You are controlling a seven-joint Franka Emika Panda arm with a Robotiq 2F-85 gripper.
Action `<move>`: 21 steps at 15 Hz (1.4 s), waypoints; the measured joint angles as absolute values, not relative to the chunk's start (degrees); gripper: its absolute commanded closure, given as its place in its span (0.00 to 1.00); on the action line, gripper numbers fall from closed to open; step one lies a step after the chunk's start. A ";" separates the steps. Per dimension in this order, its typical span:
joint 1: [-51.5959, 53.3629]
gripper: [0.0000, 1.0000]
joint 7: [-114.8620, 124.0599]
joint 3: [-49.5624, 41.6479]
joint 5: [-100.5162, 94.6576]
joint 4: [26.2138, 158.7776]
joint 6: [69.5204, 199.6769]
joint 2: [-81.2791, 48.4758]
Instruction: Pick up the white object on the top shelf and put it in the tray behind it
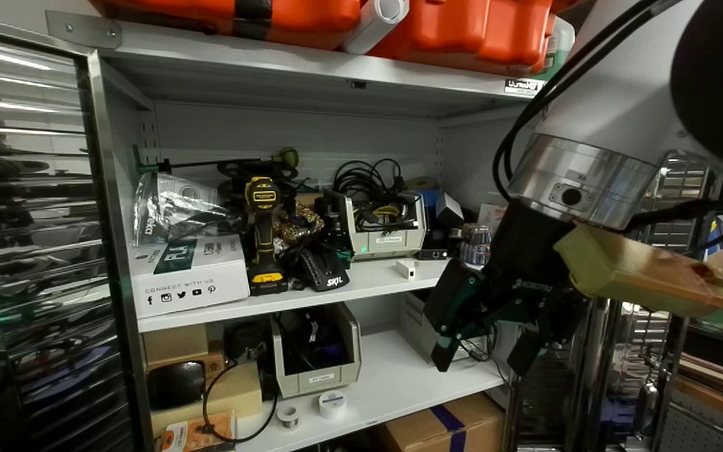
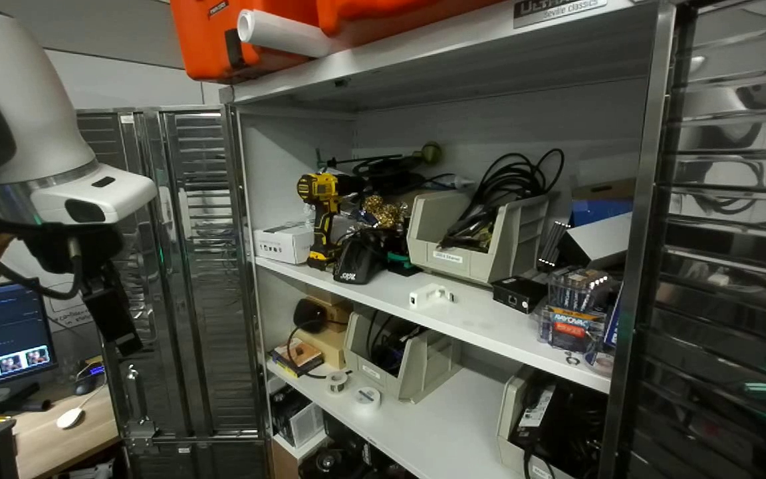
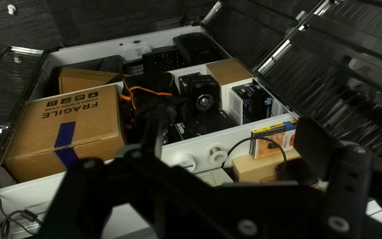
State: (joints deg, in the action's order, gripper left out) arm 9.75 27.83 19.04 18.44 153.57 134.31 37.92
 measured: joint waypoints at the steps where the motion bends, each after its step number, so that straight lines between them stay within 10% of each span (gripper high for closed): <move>1: 9.75 0.00 27.83 19.04 18.44 153.57 134.31 37.92; 21: 1.23 0.00 21.35 7.53 7.72 128.22 140.78 5.30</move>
State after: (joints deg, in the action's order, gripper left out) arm 1.23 21.35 7.53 7.72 128.22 140.78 5.30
